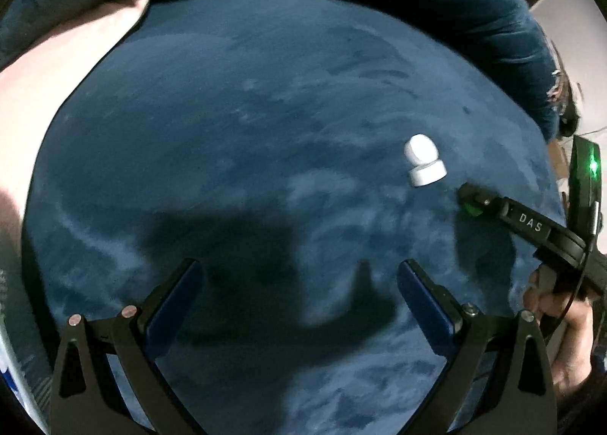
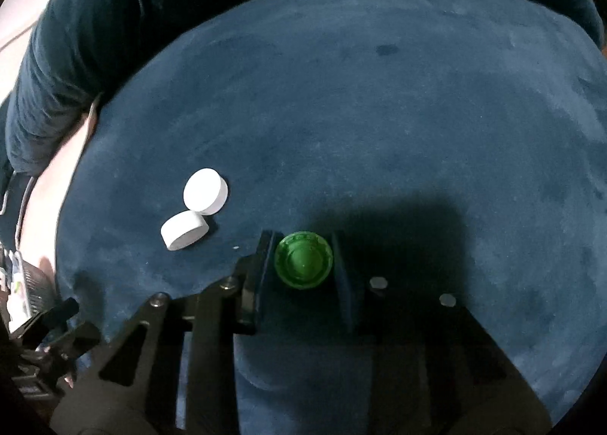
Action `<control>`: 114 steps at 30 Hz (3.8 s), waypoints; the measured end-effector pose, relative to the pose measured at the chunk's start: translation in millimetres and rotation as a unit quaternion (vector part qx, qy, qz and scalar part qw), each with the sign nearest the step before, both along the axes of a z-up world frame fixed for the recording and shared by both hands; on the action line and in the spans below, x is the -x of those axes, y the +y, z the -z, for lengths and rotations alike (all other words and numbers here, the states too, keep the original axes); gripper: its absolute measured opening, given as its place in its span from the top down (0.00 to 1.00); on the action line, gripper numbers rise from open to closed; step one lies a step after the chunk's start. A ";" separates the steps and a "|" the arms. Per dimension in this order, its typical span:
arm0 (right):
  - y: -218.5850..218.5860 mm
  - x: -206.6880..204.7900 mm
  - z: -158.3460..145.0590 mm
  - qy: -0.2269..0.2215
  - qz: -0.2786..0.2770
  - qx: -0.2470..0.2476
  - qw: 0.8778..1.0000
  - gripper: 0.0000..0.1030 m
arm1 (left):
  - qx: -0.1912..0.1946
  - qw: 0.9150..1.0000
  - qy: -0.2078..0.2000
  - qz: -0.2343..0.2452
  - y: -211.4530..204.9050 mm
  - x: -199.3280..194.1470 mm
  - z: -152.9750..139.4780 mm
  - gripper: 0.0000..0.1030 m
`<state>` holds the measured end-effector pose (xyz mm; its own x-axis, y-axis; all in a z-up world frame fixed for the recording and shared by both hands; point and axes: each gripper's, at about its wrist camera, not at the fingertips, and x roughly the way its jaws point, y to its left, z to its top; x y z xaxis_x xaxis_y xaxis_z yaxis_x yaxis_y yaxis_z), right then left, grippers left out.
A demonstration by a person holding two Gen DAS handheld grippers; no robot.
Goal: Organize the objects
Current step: 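Grasp the green cap with the right gripper while the left grasps a white cap, then carry the green and white caps to the basket and open both grippers, then move the right gripper to the last white cap and grasp it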
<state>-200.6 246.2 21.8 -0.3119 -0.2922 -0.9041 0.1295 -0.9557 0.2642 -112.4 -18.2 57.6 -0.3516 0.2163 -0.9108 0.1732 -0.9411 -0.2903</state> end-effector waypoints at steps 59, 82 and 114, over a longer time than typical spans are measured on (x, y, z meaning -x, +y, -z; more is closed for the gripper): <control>-132.9 -60.6 -64.4 0.021 -0.115 0.106 0.987 0.70 | -0.064 0.986 0.104 -0.112 -99.4 -52.8 -84.3 0.69; -320.0 -185.5 -78.8 -0.032 -0.332 0.188 0.924 0.30 | 0.001 0.945 0.114 -0.306 -277.3 -235.4 -105.6 0.14; -205.3 -88.6 -54.3 0.001 -0.170 0.110 0.979 0.04 | 0.128 0.971 0.078 -0.189 -186.7 -131.4 -99.7 0.00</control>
<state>-112.0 40.9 76.1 -0.1653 -0.5672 -0.8068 0.4307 -0.7775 0.4583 19.0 -204.9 157.2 -0.4997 -0.1809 -0.8471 0.4921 -0.8641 -0.1057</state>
